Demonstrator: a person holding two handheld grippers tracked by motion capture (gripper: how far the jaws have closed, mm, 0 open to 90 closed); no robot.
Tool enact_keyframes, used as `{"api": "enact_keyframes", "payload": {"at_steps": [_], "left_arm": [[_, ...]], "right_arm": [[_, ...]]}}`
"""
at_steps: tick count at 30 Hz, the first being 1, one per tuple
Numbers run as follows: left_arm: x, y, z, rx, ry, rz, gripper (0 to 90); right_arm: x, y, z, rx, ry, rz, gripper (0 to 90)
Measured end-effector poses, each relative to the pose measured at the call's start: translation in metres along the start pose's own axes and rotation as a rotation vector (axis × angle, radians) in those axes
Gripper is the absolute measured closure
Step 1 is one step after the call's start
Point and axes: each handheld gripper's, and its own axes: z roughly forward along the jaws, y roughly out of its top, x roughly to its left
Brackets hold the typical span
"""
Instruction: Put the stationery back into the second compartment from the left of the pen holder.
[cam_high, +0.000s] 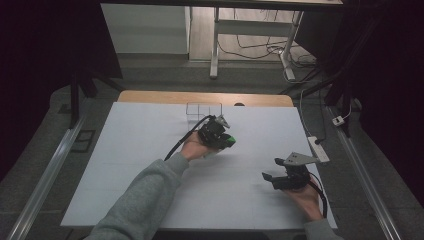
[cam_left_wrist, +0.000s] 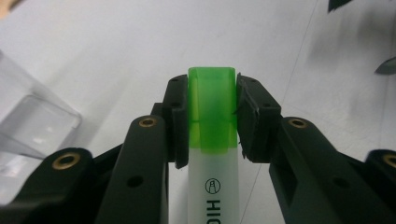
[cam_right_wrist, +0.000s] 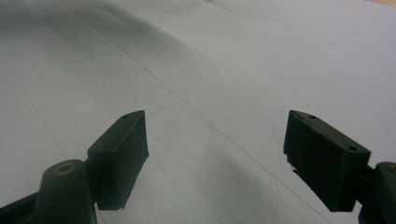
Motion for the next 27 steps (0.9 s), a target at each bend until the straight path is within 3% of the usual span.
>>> {"api": "enact_keyframes", "payload": {"at_steps": [19, 27], "left_arm": [[0.015, -0.008, -0.042, -0.118, 0.014, -0.038, 66.5], [0.019, -0.008, -0.056, -0.156, 0.036, -0.036, 66.5]], "right_arm": [[0.000, 0.000, 0.002, 0.001, 0.000, 0.001, 20.9], [0.000, 0.000, 0.002, 0.003, -0.003, 0.002, 20.9]]}}
